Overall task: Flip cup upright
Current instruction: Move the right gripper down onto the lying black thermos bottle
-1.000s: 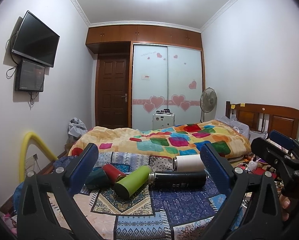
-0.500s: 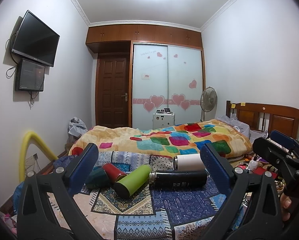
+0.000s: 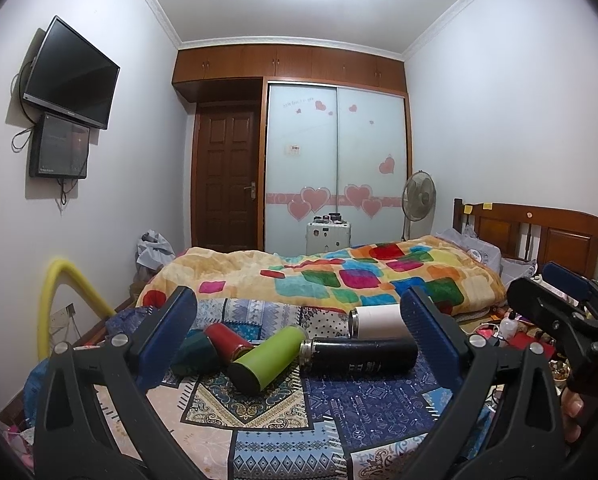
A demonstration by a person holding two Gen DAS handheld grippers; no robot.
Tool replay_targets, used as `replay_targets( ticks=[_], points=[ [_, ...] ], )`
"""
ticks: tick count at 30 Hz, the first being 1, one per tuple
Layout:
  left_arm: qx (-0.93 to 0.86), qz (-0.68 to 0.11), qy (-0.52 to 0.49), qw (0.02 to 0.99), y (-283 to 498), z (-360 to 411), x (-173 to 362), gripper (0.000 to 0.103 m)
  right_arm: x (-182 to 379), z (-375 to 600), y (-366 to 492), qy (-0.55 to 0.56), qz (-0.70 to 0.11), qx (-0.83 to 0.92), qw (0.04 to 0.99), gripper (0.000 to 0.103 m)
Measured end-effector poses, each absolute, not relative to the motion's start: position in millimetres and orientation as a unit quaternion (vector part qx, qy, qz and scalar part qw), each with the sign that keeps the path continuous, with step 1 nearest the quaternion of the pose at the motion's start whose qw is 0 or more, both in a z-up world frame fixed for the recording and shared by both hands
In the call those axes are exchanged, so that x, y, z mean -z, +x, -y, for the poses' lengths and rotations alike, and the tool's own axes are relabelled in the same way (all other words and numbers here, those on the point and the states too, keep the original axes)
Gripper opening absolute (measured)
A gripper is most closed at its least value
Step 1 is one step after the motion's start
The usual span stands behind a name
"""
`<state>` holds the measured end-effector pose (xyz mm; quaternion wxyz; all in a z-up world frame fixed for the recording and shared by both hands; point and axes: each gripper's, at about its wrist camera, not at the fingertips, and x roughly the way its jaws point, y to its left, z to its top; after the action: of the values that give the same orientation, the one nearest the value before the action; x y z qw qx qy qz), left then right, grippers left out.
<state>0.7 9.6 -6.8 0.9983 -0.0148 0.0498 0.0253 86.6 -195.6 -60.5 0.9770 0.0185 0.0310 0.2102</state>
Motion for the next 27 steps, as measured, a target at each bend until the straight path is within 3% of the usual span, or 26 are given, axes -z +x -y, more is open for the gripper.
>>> replay_targets(
  ticks=[10,27],
  points=[
    [-0.001,-0.079,-0.012,0.997,31.1,-6.4,22.7,0.103,65.9,195.3,116.6,-0.027,-0.06,-0.2,0.978,0.103],
    [0.022,-0.167,-0.018,0.986,124.1,-7.3,76.1,0.103,119.4,200.2,253.4,-0.134,-0.224,-0.241,0.935,0.103]
  ],
)
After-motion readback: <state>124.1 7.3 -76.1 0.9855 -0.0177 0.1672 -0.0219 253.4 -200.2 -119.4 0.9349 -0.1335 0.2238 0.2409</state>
